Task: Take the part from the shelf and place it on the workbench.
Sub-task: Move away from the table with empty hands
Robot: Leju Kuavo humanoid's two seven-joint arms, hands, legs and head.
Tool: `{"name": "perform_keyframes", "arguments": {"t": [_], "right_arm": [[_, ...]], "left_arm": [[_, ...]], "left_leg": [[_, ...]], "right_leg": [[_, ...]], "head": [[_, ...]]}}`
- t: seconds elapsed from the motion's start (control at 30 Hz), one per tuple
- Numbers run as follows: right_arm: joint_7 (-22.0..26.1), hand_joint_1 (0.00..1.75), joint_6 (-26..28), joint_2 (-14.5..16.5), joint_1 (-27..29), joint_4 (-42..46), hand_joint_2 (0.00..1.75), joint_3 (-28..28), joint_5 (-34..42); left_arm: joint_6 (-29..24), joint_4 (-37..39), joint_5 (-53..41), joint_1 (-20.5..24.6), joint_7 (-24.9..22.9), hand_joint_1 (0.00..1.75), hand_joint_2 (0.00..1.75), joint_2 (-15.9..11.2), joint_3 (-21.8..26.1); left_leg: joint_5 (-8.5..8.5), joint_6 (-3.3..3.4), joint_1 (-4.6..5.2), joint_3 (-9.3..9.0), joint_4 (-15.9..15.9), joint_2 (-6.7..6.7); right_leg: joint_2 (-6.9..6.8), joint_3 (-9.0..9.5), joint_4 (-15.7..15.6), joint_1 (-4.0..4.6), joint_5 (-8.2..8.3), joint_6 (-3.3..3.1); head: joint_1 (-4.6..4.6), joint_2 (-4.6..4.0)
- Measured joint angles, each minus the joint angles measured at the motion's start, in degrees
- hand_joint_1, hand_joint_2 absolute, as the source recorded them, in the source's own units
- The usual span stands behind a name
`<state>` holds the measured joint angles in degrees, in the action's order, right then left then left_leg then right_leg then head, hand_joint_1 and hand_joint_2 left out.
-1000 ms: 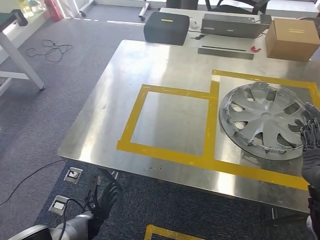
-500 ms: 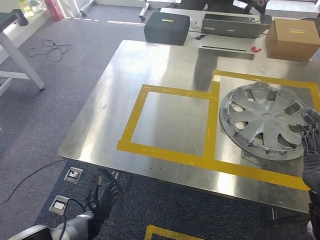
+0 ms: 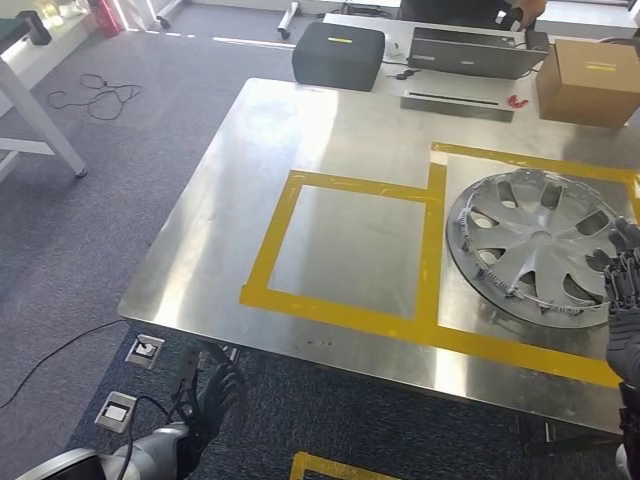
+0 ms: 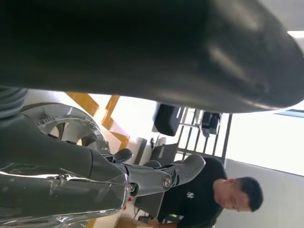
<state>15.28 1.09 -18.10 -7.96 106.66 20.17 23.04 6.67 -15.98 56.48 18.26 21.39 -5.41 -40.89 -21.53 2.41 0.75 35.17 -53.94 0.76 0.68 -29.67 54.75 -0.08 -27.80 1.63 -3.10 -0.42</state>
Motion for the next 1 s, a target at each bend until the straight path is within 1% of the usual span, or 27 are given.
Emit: {"name": "perform_keyframes", "arguments": {"t": [0.03,0.07,0.1,0.13,0.17,0.2,0.23,0.3,0.33,0.37,0.4,0.47,0.5,0.53,0.57,0.6,0.63,0.67,0.7,0.73,0.77,0.83,0.87,0.9,0.93,0.97,1.0], "right_arm": [[0.0,0.00,0.0,0.0,0.0,0.1,0.00,-0.1,0.0],[0.0,0.00,0.0,0.0,0.1,0.2,0.00,-0.1,0.0],[0.0,0.00,0.0,0.0,0.2,0.2,0.00,-0.2,0.0],[0.0,0.00,0.0,0.0,0.3,0.2,0.00,-0.2,0.0],[0.0,0.00,0.0,0.0,0.5,0.2,0.00,-0.2,0.0],[0.0,0.00,0.0,0.0,0.6,0.2,0.00,-0.2,0.0],[0.0,0.00,0.0,0.0,0.7,0.2,0.00,-0.2,0.0],[0.0,0.00,0.0,0.0,0.7,0.3,0.00,-0.3,0.0],[0.0,0.00,0.0,0.0,0.7,0.3,0.00,-0.3,0.0],[0.0,0.00,0.0,0.0,0.8,0.4,0.00,-0.3,0.0],[0.0,0.00,0.0,0.0,0.9,0.4,0.00,-0.3,0.0],[0.0,0.00,0.0,0.0,1.0,0.5,0.00,-0.4,0.0],[0.0,0.00,0.0,0.0,1.0,0.5,0.00,-0.4,0.0],[0.0,0.00,0.0,0.0,0.9,0.5,0.00,-0.4,0.0],[0.0,0.00,0.0,0.0,0.9,0.5,0.00,-0.4,0.0],[0.0,0.00,-0.1,0.0,1.0,0.6,0.00,-0.4,0.0],[0.0,0.00,-0.1,0.0,1.0,0.6,0.00,-0.4,0.0],[0.0,0.00,-0.1,0.0,1.0,0.6,0.00,-0.4,0.0],[0.0,0.00,-0.1,0.1,1.1,0.6,0.00,-0.4,0.0],[0.0,0.00,-0.1,0.1,1.1,0.6,0.00,-0.4,0.0],[0.0,0.00,-0.1,0.1,1.1,0.6,0.00,-0.4,0.0],[0.0,0.00,-0.1,0.1,1.1,0.6,0.00,-0.4,0.0],[0.0,0.00,-0.1,0.1,1.1,0.7,0.00,-0.4,0.0],[0.0,0.00,-0.1,0.1,1.2,0.7,0.00,-0.5,0.0],[0.1,0.00,-0.1,0.1,1.2,0.8,0.00,-0.5,0.0],[0.1,0.00,-0.1,0.1,1.3,0.8,0.00,-0.5,0.0],[0.1,0.00,-0.1,0.1,1.4,0.8,0.00,-0.5,0.0]], "left_arm": [[0.0,0.0,0.0,0.1,0.0,0.00,0.00,0.1,0.0],[0.0,0.0,0.0,0.1,0.0,0.00,0.00,0.1,0.0],[0.0,0.0,0.0,0.1,0.0,0.00,0.00,0.1,0.0],[0.0,0.0,0.0,0.1,0.0,0.00,0.00,0.1,0.0],[0.0,0.0,0.0,0.1,-0.1,0.00,0.00,0.2,0.0],[0.0,0.0,0.0,0.1,-0.1,0.00,0.00,0.2,0.0],[0.0,0.0,0.0,0.1,-0.1,0.00,0.00,0.2,0.0],[0.0,0.0,0.0,0.1,-0.1,0.00,0.00,0.3,0.0],[0.0,0.0,0.0,0.1,-0.1,0.00,0.00,0.4,0.0],[0.0,0.0,0.0,0.1,-0.1,0.00,0.00,0.4,0.0],[0.0,0.0,0.0,0.1,-0.1,0.00,0.00,0.3,0.0],[-0.1,0.0,0.0,0.1,-0.1,0.00,0.00,0.3,0.0],[-0.1,0.0,0.0,0.1,-0.1,0.00,0.00,0.3,0.0],[-0.1,0.0,0.0,0.1,-0.1,0.00,0.00,0.4,0.0],[-0.1,0.0,0.0,0.1,-0.1,0.00,0.00,0.4,0.0],[-0.1,0.0,0.0,0.1,-0.1,0.00,0.00,0.4,0.0],[-0.1,0.0,0.0,0.1,-0.1,0.00,0.00,0.4,0.0],[-0.1,0.0,0.0,0.0,-0.1,0.00,0.00,0.4,0.0],[-0.1,0.0,0.0,0.0,-0.1,0.00,0.00,0.4,0.0],[-0.1,0.0,0.0,0.0,-0.1,0.00,0.00,0.4,0.0],[-0.1,0.0,0.0,0.0,-0.1,0.00,0.00,0.4,0.0],[-0.1,0.0,0.0,0.1,-0.1,0.00,0.00,0.4,0.0],[-0.1,0.0,0.0,0.2,-0.1,0.00,0.00,0.4,0.0],[-0.1,0.0,0.0,0.3,-0.1,0.00,0.00,0.4,0.0],[-0.1,0.0,0.0,0.4,-0.1,0.00,0.00,0.4,0.0],[-0.1,0.0,0.0,0.5,-0.1,0.00,0.00,0.4,0.0],[-0.1,0.0,0.0,0.5,-0.1,0.00,0.00,0.4,0.0]], "left_leg": [[0.02,0.17,-0.15,-0.30,0.3,-0.10],[0.00,0.27,-0.19,-0.49,0.3,-0.18],[-0.05,0.36,-0.19,-0.60,0.4,-0.22],[-0.06,0.39,-0.19,-0.62,0.4,-0.25],[-0.06,0.38,-0.19,-0.63,0.4,-0.26],[-0.05,0.35,-0.22,-0.64,0.3,-0.27],[-0.03,0.29,-0.27,-0.65,0.3,-0.26],[0.00,-0.05,-0.31,-0.64,0.1,-0.20],[0.08,-0.37,-0.28,-0.59,0.1,-0.16],[0.23,-0.76,-0.23,-0.54,0.0,-0.10],[0.44,-1.18,-0.20,-0.46,0.0,-0.05],[0.92,-1.94,-0.19,-0.38,0.0,0.07],[0.44,-2.25,-0.26,-0.09,-0.4,0.07],[-0.71,-2.52,-0.34,0.45,-1.6,0.01],[-2.90,-2.77,-0.46,1.56,-4.3,-0.09],[-5.70,-3.01,-0.63,3.05,-8.2,-0.21],[-8.26,-3.21,-0.71,4.62,-12.6,-0.28],[-10.22,-3.35,-0.75,5.90,-16.7,-0.29],[-10.91,-3.40,-0.75,6.23,-18.7,-0.30],[-10.50,-3.35,-0.74,5.40,-18.6,-0.30],[-9.22,-3.20,-0.73,3.33,-15.9,-0.30],[-6.41,-2.69,-0.68,-2.79,-6.7,-0.29],[-5.51,-2.41,-0.54,-5.17,-2.9,-0.30],[-5.07,-2.14,-0.37,-6.58,-0.5,-0.29],[-5.00,-1.89,-0.18,-7.03,0.5,-0.28],[-4.72,-1.61,0.00,-6.95,0.7,-0.28],[-4.44,-1.25,-0.13,-6.82,1.0,-0.33]], "right_leg": [[-0.06,-0.87,2.3,-0.03,-1.44,0.24],[-0.13,-2.28,5.6,-0.17,-3.29,0.44],[-0.16,-4.20,10.0,-0.26,-5.47,0.66],[-0.17,-6.14,14.3,-0.38,-7.15,0.82],[-0.19,-7.43,17.0,-0.50,-7.86,0.94],[-0.22,-7.72,17.5,-0.60,-7.38,1.04],[-0.25,-6.73,15.4,-0.71,-5.73,1.09],[-0.29,-2.16,6.3,-0.96,-1.54,1.17],[-0.17,-0.11,2.6,-0.91,-0.17,0.99],[-0.07,1.23,0.2,-0.82,0.54,0.77],[0.05,1.71,-0.6,-0.64,0.63,0.48],[0.10,1.44,-0.7,-0.48,1.09,-0.28],[0.03,1.23,-0.8,-0.53,1.41,-0.77],[-0.06,0.96,-0.9,-0.60,1.77,-1.31],[-0.16,0.56,-1.0,-0.64,2.18,-1.80],[-0.24,0.08,-1.1,-0.59,2.59,-2.16],[-0.28,-0.46,-1.0,-0.49,2.97,-2.36],[-0.31,-1.04,-1.0,-0.39,3.38,-2.44],[-0.32,-1.57,-1.0,-0.31,3.76,-2.45],[-0.32,-2.06,-1.0,-0.24,4.14,-2.43],[-0.33,-2.47,-1.0,-0.18,4.48,-2.38],[-0.31,-2.98,-1.0,-0.10,5.03,-2.20],[-0.32,-3.15,-1.0,-0.08,5.34,-1.98],[-0.32,-3.22,-1.0,-0.09,5.60,-1.74],[-0.33,-3.30,-1.0,-0.12,5.88,-1.44],[-0.34,-3.37,-1.1,-0.16,6.21,-1.08],[-0.32,-3.51,-1.1,-0.18,6.35,-0.77]], "head": [[0.12,0.00],[0.24,0.00],[0.37,0.00],[0.40,0.00],[0.40,0.00],[0.41,0.00],[0.41,0.00],[0.44,0.00],[0.42,0.00],[0.39,0.00],[0.34,0.00],[0.21,0.00],[0.17,0.00],[0.03,0.00],[-0.12,0.00],[-0.30,0.00],[-0.49,0.00],[-0.57,0.00],[-0.63,0.00],[-0.68,0.00],[-0.73,0.00],[-0.81,0.00],[-0.80,0.00],[-0.79,0.00],[-0.82,0.00],[-0.83,0.00],[-0.84,0.00]]}}
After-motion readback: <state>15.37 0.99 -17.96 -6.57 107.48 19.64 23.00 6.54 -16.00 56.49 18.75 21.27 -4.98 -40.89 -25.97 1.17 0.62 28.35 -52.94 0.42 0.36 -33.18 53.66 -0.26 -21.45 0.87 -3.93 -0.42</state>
